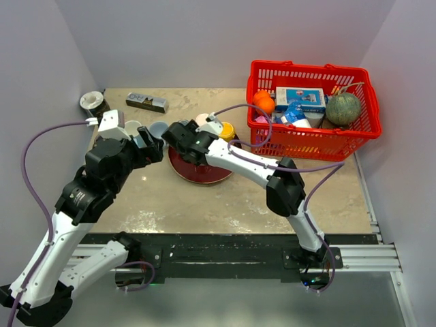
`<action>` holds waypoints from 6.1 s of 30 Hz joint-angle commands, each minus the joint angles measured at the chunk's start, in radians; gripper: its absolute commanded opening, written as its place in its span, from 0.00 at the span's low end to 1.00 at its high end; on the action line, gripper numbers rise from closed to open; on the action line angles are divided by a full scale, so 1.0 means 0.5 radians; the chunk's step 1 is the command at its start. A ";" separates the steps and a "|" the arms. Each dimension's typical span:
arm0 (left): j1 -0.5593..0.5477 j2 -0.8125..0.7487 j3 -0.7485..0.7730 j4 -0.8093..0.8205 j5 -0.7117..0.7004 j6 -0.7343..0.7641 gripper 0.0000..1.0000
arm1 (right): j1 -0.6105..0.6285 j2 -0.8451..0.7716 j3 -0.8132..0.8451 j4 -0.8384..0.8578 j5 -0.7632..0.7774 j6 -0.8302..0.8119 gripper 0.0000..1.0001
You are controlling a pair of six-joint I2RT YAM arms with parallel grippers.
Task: Turn the mug right side up
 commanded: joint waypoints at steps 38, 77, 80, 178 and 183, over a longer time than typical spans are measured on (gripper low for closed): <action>0.002 -0.076 -0.017 0.018 -0.116 0.028 0.99 | -0.205 0.061 -0.218 -0.233 0.087 0.454 0.57; 0.002 -0.100 -0.039 0.008 -0.135 0.050 0.99 | -0.119 0.303 0.181 -0.282 0.026 0.334 0.58; 0.002 -0.119 -0.042 -0.016 -0.150 0.047 0.99 | -0.119 0.324 0.193 -0.310 0.029 0.362 0.58; 0.002 0.001 -0.548 0.987 1.025 0.792 0.75 | -0.392 -1.274 -1.267 1.730 -2.054 -0.789 0.00; 0.005 0.062 -0.554 0.984 1.068 0.740 0.68 | -0.392 -1.280 -1.276 1.715 -2.063 -0.770 0.00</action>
